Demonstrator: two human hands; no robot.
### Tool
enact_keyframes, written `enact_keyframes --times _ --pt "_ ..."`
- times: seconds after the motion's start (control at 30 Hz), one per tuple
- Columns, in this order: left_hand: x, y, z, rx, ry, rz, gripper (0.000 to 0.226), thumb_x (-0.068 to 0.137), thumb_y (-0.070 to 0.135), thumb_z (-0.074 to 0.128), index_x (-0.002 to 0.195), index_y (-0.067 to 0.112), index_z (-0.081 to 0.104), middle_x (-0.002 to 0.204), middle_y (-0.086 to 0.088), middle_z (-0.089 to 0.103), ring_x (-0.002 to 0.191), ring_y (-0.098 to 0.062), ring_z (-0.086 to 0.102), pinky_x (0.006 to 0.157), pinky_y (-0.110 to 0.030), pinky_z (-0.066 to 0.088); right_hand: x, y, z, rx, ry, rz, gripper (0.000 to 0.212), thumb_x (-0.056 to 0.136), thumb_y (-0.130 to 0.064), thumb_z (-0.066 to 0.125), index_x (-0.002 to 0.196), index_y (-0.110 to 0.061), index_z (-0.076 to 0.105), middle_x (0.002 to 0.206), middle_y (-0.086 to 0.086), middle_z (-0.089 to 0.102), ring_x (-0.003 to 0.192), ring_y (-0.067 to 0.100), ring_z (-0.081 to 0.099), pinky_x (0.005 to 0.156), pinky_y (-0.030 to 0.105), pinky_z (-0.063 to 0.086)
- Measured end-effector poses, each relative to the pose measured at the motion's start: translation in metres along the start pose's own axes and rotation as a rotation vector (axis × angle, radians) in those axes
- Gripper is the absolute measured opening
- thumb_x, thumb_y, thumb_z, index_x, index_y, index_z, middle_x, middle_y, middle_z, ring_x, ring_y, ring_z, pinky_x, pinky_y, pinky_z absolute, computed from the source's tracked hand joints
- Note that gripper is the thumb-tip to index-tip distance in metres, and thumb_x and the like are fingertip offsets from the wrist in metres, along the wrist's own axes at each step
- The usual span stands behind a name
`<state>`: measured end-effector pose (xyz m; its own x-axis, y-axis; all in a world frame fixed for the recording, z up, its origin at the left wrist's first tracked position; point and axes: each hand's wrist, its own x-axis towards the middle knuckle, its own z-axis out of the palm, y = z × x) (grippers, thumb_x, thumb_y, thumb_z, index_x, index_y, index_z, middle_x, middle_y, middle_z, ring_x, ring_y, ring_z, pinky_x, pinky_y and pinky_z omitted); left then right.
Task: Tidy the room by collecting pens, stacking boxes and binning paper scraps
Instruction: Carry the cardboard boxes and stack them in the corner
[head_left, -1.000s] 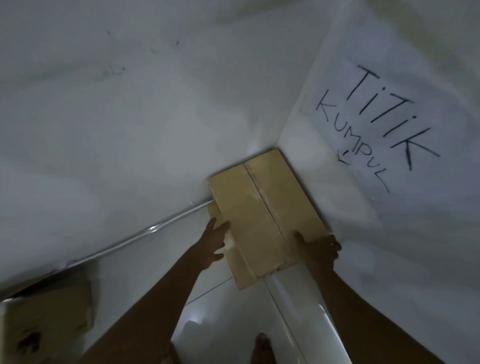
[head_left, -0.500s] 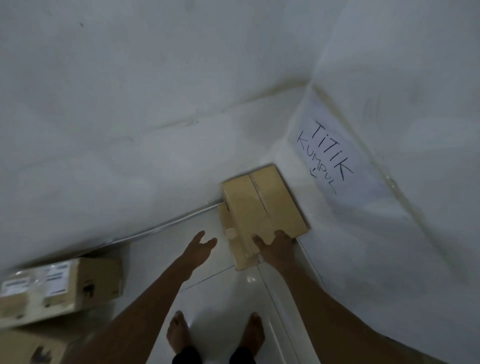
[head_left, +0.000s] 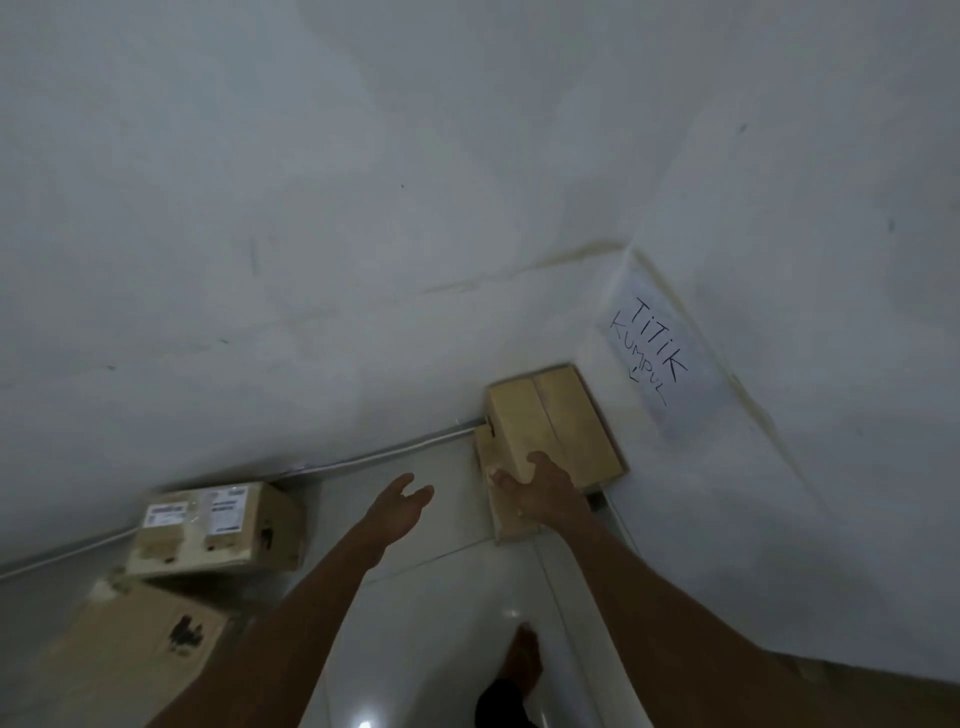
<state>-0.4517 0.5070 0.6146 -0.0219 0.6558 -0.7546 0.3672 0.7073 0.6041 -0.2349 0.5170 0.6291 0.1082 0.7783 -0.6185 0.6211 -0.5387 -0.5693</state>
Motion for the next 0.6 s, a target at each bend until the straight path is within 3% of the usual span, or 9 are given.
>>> enact_keyframes --times 0.33,0.6 --pt "-0.094 -0.072 -0.076 0.07 0.078 0.057 0.061 0.094 0.045 0.052 0.147 0.022 0.034 0.158 -0.007 0.025 0.141 -0.027 0.033 0.113 -0.036 0.028 -0.117 -0.047 0.054 -0.109 -0.03 -0.104 0.102 0.079 -0.072 0.054 0.151 -0.008 0.02 0.158 0.009 0.023 0.143 0.027 0.026 0.113 0.036 0.024" --pt "-0.141 -0.112 -0.108 0.064 0.182 0.052 0.059 0.093 0.047 0.052 0.145 0.02 0.039 0.15 -0.014 0.037 0.131 -0.035 0.045 0.108 -0.047 0.039 -0.163 -0.066 0.08 -0.175 -0.106 -0.216 0.1 0.08 -0.072 0.052 0.151 -0.009 0.021 0.158 0.009 0.021 0.143 0.027 0.027 0.112 0.038 0.025"
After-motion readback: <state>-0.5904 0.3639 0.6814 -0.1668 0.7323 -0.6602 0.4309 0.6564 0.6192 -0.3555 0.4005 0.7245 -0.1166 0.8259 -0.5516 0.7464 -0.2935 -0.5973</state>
